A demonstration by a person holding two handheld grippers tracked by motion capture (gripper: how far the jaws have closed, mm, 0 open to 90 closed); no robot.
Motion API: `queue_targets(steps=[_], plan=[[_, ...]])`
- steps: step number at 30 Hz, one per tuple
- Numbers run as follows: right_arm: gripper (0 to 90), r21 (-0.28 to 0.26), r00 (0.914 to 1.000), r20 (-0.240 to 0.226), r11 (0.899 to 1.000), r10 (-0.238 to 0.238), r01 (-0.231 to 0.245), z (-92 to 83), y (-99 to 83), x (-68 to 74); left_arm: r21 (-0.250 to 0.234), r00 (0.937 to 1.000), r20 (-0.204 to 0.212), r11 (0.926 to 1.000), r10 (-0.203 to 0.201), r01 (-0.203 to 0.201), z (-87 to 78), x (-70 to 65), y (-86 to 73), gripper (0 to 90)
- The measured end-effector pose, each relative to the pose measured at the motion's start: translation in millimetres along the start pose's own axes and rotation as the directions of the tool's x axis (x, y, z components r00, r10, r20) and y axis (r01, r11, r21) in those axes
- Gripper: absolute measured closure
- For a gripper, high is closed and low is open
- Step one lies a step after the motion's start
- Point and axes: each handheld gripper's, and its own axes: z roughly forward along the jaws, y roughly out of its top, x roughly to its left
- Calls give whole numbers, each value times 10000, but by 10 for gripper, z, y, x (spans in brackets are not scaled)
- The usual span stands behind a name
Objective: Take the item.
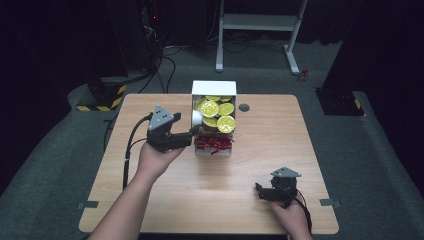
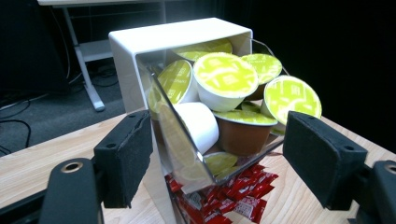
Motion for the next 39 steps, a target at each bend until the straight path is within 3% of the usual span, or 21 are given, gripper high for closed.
queue_targets(steps=[9,23,39], plan=[[76,-25,9999,-88,9999,-143,143,18,18,-4,81,9997,-139,9997,216,-214,112,-26,84,240],[77,-16,9999,-77,9999,-129,129,15,14,-1,103,9997,-101,9997,208,-207,345,-29,151,210],[77,-37,9998,-76,9998,-205,204,6,3,-4,73,9982,-308,9986,516,-514,420,-118,292,200]])
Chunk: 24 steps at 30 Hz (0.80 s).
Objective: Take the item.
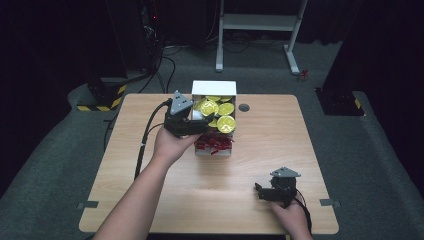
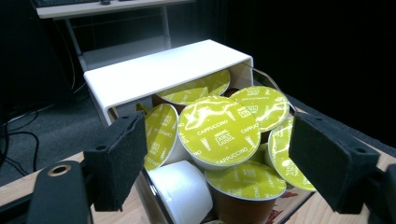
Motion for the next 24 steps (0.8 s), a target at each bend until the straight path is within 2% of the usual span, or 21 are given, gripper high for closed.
queue_targets(steps=[7,13,19,24], plan=[[77,9,10000,3,10000,35,-35,-1,-1,3,-1,9999,-99,10000,-87,87,23,43,-2,202],[77,4,10000,25,10000,-9,9,-2,-1,-1,-46,9999,7,9999,-117,117,76,28,1,209],[77,3,10000,12,10000,42,-42,-2,0,3,137,9997,80,9997,-211,210,182,27,1,218],[77,5,10000,-2,10000,67,-67,-1,0,6,302,10000,5,9995,-42,42,259,-3,11,218]])
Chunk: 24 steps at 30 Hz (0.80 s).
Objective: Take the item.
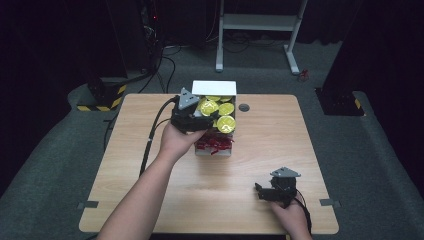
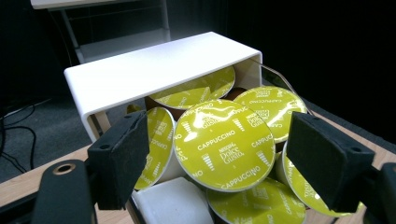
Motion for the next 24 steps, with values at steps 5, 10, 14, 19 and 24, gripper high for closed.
queue_targets(steps=[5,10,14,19,24], plan=[[77,5,10000,17,10000,0,0,-2,-1,0,60,9999,-114,10000,45,-44,38,-10,2,227],[77,7,10000,18,10000,1,-1,-2,-1,0,93,9998,-149,9999,95,-94,68,-33,6,240],[77,1,10000,10,10000,-21,21,-3,-3,0,81,9997,-168,9998,158,-157,96,-51,17,265],[77,-5,10000,-7,10000,-35,35,-5,-5,1,143,9995,-222,9996,231,-228,131,-81,13,283],[77,-4,10000,-9,10000,-39,39,-5,-5,1,83,9988,-378,9995,297,-294,127,-90,1,308]])
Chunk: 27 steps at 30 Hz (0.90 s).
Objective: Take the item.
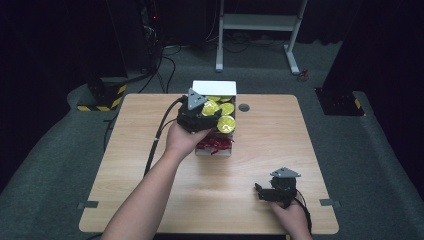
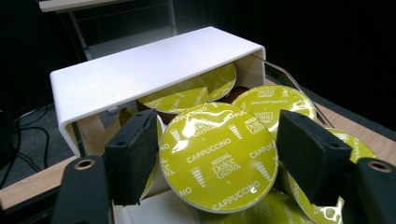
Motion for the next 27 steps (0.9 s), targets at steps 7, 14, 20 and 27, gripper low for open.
queue_targets(steps=[7,14,20,27], plan=[[77,-5,10000,-4,10000,-12,12,0,0,-1,-139,9998,-203,9999,40,-43,-26,-15,-39,356],[77,-5,10000,-3,10000,-12,12,0,0,0,-201,9998,-179,9998,20,-23,-42,-19,-49,378],[77,-3,10000,1,10000,-3,3,0,0,0,-203,9998,-161,9998,75,-78,-57,-25,-45,380],[77,-5,10000,-5,10000,-12,12,0,0,-1,-393,10000,23,9992,-25,26,-83,-30,-27,381]])
